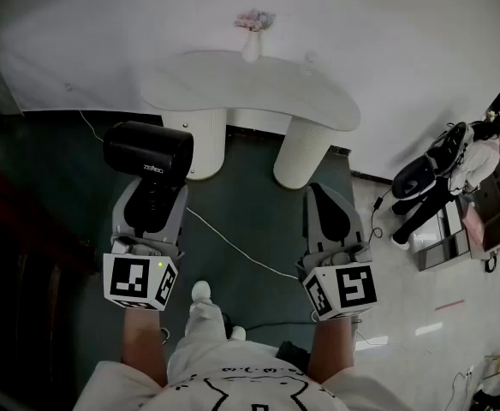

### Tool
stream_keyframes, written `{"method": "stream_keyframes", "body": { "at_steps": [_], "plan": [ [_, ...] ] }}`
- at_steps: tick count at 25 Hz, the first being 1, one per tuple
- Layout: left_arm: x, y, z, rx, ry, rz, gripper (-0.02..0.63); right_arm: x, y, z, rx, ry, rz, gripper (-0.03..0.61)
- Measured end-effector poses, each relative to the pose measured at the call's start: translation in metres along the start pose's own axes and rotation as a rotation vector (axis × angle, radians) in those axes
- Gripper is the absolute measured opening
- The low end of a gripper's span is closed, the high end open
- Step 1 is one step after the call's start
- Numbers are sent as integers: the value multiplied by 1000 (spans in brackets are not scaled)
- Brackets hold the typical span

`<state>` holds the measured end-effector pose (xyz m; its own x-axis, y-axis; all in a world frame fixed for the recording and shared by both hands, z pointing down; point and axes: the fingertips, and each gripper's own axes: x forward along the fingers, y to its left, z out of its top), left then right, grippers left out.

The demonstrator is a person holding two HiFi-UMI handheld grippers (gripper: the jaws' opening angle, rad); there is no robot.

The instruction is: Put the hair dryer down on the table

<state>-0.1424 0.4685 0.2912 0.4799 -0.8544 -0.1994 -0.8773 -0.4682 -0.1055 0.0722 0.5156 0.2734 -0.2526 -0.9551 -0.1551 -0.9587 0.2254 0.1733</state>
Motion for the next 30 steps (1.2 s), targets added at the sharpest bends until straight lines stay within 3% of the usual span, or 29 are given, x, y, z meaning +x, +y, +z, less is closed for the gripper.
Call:
{"method": "stream_keyframes", "body": {
  "at_steps": [13, 30],
  "plan": [
    [-6, -1, 5, 4, -6, 62, 249, -10, -25, 6, -23, -13, -34, -3],
    [137, 174, -18, -40, -16, 68, 249, 207, -7, 6, -61, -10, -54, -3]
  ]
}}
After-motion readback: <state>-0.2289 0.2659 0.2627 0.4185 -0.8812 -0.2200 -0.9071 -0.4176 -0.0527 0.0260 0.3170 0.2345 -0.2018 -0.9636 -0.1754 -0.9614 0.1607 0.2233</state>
